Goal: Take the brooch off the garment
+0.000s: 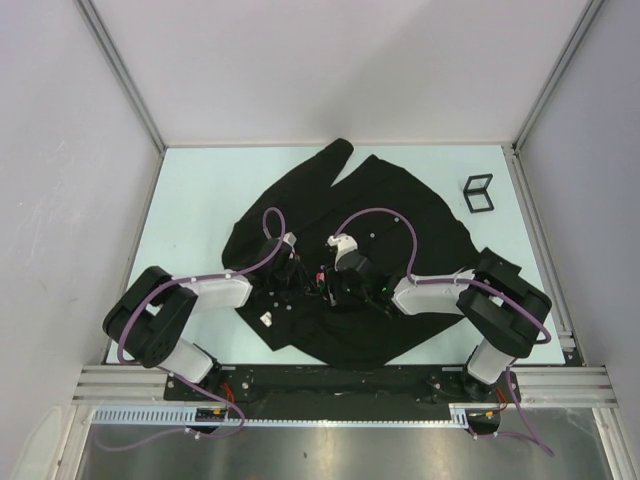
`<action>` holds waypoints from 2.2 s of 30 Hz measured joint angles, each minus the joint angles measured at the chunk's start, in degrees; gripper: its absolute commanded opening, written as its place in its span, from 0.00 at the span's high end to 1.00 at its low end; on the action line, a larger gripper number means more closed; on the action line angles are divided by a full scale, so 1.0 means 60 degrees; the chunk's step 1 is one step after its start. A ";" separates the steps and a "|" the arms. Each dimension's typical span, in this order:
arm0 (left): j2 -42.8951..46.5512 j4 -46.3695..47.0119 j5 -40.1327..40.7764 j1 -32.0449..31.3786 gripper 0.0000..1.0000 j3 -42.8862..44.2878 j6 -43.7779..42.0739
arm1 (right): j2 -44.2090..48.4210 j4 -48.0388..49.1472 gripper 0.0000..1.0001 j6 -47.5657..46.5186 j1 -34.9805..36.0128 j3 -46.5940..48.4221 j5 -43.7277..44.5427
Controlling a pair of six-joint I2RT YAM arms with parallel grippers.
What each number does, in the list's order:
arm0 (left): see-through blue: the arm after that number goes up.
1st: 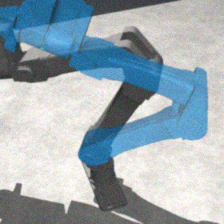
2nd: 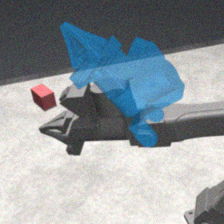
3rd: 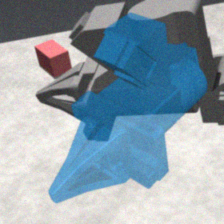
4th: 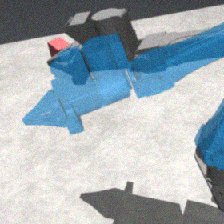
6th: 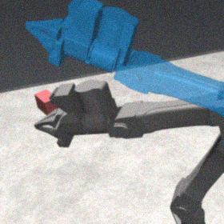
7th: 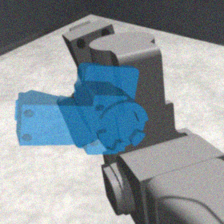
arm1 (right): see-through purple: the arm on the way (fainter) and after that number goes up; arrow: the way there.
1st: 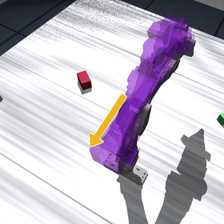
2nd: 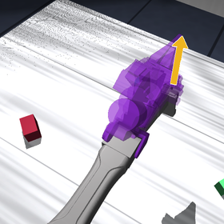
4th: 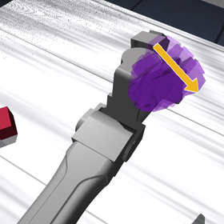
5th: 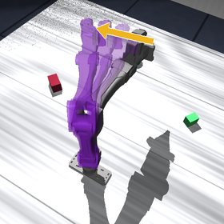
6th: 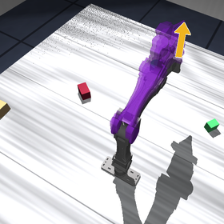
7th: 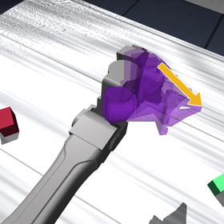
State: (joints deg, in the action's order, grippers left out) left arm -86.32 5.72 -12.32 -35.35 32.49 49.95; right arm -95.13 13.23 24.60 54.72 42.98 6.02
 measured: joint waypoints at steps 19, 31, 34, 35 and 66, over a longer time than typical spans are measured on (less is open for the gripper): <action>0.0095 0.0036 0.0095 -0.0044 0.86 -0.0051 0.0058 | -0.0189 -0.0208 0.53 -0.0222 0.0444 0.0168 0.0375; 0.0579 0.0033 0.0678 -0.0044 0.73 -0.0393 0.0182 | -0.0841 -0.0317 0.95 -0.0597 0.0688 0.0794 0.0790; 0.1093 -0.0168 0.0936 -0.0051 0.71 -0.0637 0.0175 | -0.0841 -0.0335 0.97 -0.0554 0.0678 0.0798 0.0772; 0.1260 -0.0244 0.1024 -0.0051 0.71 -0.0703 0.0171 | -0.0841 -0.0331 0.98 -0.0521 0.0678 0.0798 0.0739; 0.1636 0.0142 0.1013 -0.0066 0.77 -0.1406 0.0182 | -0.0157 -0.1151 0.39 -0.0091 0.0871 0.0867 0.0991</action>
State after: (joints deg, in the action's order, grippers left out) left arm -76.51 6.57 -6.24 -35.75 24.05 51.05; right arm -96.07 6.33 24.05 59.94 48.18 11.97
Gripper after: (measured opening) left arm 0.233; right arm 0.573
